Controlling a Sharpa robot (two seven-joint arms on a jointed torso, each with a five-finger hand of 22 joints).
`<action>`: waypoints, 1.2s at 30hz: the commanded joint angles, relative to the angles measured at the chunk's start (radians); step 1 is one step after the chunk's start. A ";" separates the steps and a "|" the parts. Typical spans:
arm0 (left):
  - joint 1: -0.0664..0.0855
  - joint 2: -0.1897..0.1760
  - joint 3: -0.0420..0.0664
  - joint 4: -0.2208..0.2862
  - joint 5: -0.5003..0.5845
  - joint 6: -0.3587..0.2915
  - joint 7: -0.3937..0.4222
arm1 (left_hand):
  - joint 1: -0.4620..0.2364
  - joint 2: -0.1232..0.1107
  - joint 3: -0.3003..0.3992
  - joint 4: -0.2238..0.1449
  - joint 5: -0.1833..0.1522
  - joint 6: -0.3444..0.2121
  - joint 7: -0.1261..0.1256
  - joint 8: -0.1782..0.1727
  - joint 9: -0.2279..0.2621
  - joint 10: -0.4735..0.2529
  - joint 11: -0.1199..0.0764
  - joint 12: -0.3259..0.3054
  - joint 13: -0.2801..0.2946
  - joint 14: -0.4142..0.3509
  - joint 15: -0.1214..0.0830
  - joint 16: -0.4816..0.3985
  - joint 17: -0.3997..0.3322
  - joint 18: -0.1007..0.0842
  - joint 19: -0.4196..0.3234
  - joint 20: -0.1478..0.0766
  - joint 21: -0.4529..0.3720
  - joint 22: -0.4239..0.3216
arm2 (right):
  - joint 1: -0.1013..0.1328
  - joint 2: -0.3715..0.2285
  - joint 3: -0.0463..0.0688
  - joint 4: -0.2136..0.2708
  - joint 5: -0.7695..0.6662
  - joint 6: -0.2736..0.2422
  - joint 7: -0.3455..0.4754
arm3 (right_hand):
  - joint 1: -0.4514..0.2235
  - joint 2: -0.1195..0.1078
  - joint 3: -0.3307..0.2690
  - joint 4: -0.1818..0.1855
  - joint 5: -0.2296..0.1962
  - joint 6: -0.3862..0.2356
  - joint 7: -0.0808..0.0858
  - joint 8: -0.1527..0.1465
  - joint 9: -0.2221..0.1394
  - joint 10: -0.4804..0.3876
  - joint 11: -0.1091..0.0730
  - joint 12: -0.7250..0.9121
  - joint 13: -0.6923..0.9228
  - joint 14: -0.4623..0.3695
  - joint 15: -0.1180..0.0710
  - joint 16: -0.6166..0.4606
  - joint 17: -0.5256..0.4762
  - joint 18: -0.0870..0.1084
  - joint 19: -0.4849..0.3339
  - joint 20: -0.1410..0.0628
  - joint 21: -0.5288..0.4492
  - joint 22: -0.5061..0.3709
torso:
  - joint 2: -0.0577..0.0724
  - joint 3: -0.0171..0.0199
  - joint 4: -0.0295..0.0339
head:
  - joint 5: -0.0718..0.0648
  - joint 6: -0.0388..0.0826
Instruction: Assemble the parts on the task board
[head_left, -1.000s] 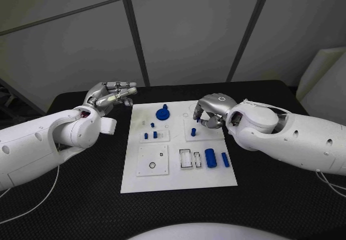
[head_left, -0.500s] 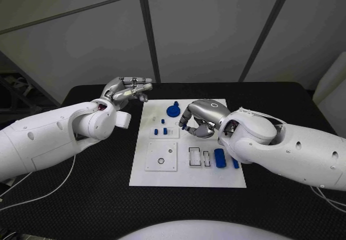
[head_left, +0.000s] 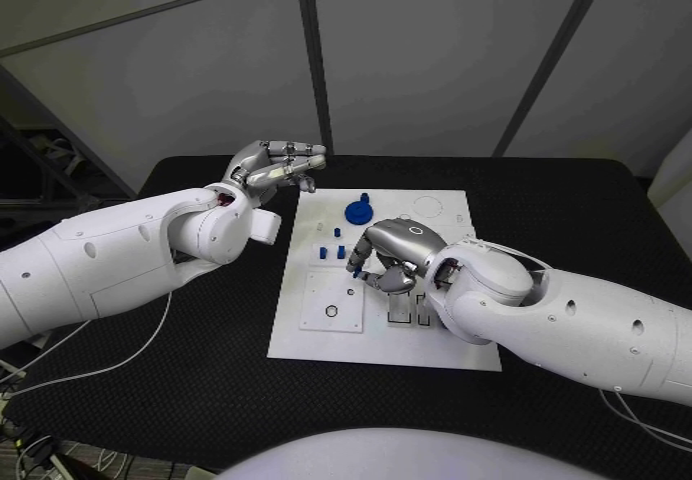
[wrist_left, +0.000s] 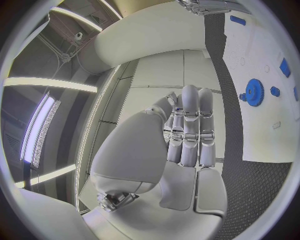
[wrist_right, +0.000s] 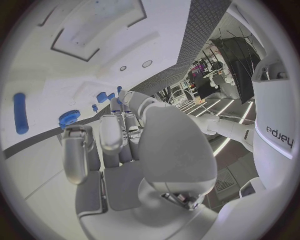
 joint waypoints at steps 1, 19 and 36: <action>0.001 0.003 0.001 0.000 0.003 0.016 0.002 | -0.010 -0.003 0.006 -0.002 -0.004 0.005 0.001 -0.007 -0.001 -0.001 0.009 -0.007 0.001 -0.005 -0.001 -0.003 -0.001 -0.012 -0.007 0.003 -0.002 -0.002 | -0.003 0.009 0.000 -0.014 0.000 0.033 0.013 | -0.008 0.001 0.008 0.000 0.006 0.002 0.001 -0.004 0.001 0.010 -0.009 0.003 0.001 0.021 -0.004 0.004 -0.001 -0.007 0.089 -0.006 -0.002 0.240 | 0.000 0.0003 0.0015 | 0.006 -0.006; 0.001 0.006 0.001 -0.003 0.003 0.025 0.002 | -0.037 -0.005 0.021 0.001 -0.085 0.000 0.002 -0.012 -0.002 -0.004 0.010 -0.008 0.001 0.000 0.002 -0.010 -0.003 -0.012 -0.003 0.006 -0.017 -0.009 | -0.017 0.039 -0.022 -0.037 -0.012 0.080 0.013 | -0.012 0.003 0.013 -0.003 0.005 0.000 0.002 -0.004 0.002 0.009 -0.008 0.003 0.000 0.020 -0.003 0.005 -0.001 -0.007 0.089 -0.005 -0.002 0.240 | -0.001 -0.0003 0.0006 | 0.017 -0.020; 0.001 0.007 0.001 -0.004 0.003 0.031 0.002 | -0.038 -0.005 0.022 0.000 -0.088 0.000 0.002 -0.013 -0.002 -0.005 0.010 -0.008 0.001 0.000 0.002 -0.010 -0.003 -0.012 -0.002 0.006 -0.018 -0.010 | -0.018 0.049 -0.030 -0.047 -0.041 0.091 -0.004 | -0.015 0.004 0.015 -0.004 0.005 0.000 0.002 -0.004 0.002 0.008 -0.008 0.003 0.000 0.020 -0.003 0.004 -0.004 -0.006 0.088 -0.005 -0.004 0.239 | -0.001 0.0005 0.0003 | 0.020 -0.024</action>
